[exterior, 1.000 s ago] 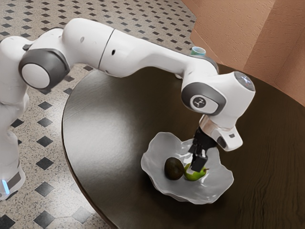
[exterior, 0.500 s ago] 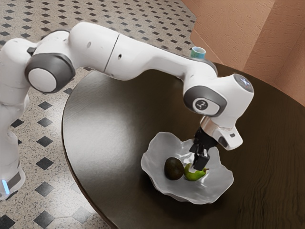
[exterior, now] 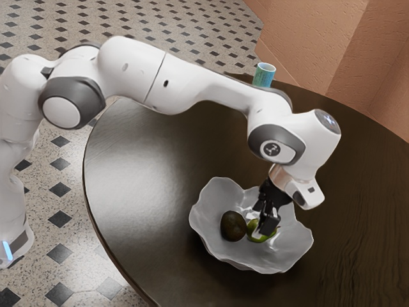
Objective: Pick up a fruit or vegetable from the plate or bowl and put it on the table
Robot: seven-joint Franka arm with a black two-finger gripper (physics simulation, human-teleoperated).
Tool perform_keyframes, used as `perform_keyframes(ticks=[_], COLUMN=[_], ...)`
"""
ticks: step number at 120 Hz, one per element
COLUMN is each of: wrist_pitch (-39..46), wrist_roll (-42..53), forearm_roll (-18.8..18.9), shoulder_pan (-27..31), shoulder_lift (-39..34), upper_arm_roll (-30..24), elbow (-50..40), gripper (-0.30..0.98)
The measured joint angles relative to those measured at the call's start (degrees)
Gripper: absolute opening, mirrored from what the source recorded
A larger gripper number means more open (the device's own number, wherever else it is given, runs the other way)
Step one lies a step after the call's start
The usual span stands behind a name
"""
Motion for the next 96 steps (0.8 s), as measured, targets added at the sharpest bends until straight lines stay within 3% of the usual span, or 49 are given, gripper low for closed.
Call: perform_keyframes(ticks=[33, 75, 96], wrist_pitch=[-0.04, -0.02, 0.14], wrist_roll=[0.20, 0.36, 0.30], forearm_roll=[-0.70, -0.65, -0.13], shoulder_pan=[-0.17, -0.15, -0.29], shoulder_lift=[0.92, 1.96, 0.86], upper_arm_roll=[-0.03, -0.21, -0.16], elbow=[0.98, 1.31, 1.36], gripper=[0.60, 0.35, 0.15])
